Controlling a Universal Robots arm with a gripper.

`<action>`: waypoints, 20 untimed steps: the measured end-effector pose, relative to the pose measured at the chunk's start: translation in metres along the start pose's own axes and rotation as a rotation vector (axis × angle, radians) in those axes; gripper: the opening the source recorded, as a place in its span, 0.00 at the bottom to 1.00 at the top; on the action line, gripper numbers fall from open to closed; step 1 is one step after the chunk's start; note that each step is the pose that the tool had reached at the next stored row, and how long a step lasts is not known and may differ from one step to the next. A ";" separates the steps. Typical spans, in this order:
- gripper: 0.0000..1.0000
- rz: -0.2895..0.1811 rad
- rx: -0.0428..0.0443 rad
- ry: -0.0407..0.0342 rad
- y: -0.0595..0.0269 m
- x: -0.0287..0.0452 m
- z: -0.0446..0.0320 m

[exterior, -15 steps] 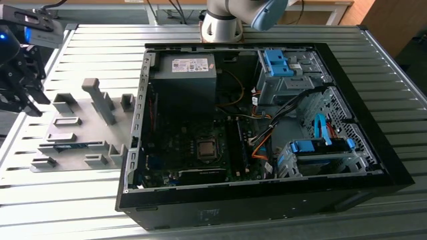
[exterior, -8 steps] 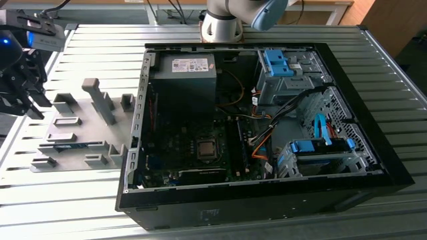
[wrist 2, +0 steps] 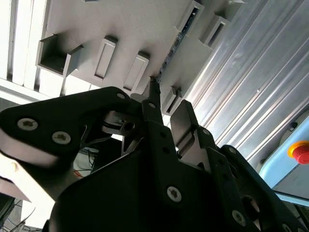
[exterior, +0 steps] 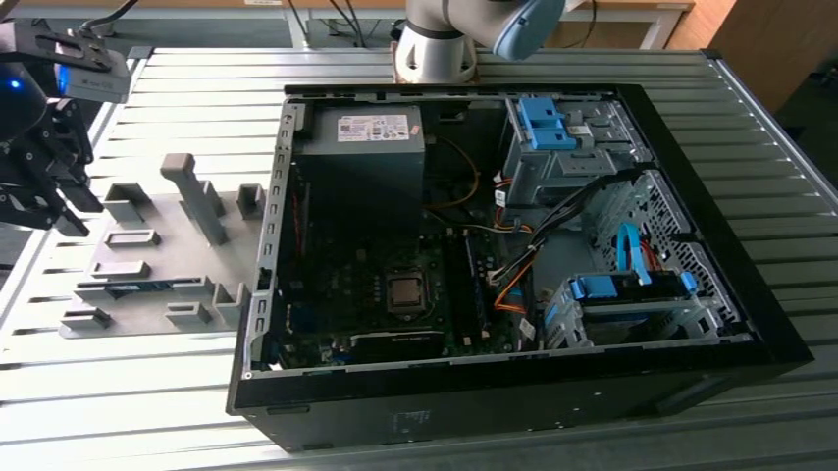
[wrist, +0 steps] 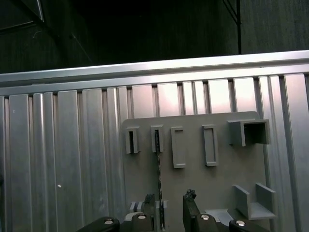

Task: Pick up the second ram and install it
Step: 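Pick up the second ram and move it above second insertion slot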

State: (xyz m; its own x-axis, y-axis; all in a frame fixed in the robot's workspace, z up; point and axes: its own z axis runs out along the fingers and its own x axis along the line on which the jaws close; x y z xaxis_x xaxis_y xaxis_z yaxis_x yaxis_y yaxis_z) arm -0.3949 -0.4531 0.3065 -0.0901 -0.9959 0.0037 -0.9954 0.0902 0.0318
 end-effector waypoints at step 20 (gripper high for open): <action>0.36 -0.007 0.0037 -0.0098 -0.0013 0.0111 0.0183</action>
State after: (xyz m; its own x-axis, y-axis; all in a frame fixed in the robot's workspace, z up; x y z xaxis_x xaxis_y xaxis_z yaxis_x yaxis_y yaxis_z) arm -0.3952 -0.4642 0.2882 -0.0832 -0.9965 -0.0063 -0.9962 0.0830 0.0281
